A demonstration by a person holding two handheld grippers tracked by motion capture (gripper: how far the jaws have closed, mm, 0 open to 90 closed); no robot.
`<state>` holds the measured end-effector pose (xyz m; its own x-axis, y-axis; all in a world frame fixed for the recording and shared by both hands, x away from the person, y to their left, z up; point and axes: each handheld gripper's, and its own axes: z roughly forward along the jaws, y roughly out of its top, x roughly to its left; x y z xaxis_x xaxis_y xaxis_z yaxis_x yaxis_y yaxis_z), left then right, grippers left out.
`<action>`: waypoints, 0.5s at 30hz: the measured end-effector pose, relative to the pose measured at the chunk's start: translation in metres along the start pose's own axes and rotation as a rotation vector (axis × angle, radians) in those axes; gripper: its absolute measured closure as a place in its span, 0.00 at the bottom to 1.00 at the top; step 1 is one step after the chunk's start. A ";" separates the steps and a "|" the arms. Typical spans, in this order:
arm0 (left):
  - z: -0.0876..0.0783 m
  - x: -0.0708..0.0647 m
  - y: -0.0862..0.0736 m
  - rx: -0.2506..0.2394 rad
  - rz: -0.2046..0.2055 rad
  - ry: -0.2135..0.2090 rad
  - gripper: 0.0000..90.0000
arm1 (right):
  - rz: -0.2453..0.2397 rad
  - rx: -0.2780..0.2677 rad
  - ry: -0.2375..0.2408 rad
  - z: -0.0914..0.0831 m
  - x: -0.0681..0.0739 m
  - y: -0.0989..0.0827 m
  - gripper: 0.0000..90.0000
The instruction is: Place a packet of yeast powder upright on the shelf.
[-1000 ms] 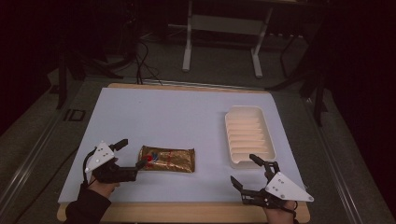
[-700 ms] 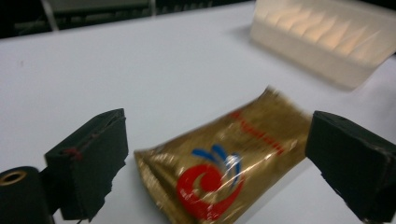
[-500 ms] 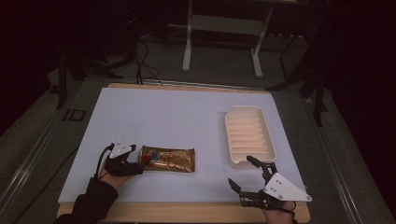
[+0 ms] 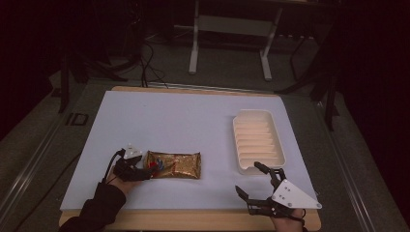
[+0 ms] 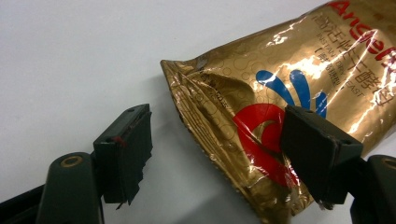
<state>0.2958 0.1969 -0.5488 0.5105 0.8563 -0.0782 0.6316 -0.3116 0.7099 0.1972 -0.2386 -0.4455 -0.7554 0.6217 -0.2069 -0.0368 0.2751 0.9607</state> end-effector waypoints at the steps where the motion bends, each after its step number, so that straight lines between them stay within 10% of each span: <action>1: 0.001 -0.001 0.000 -0.001 0.001 0.003 0.29 | -0.001 0.001 0.000 0.000 0.000 0.000 0.16; 5: 0.000 -0.003 0.001 -0.002 0.015 -0.013 0.36 | -0.005 0.006 0.006 0.001 0.002 0.000 0.16; 15: -0.002 -0.015 0.008 0.040 -0.037 -0.048 0.87 | -0.003 0.006 0.010 0.001 0.001 0.000 0.16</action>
<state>0.2920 0.1827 -0.5410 0.5130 0.8472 -0.1379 0.6729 -0.2972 0.6775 0.1971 -0.2370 -0.4464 -0.7616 0.6139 -0.2076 -0.0347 0.2812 0.9590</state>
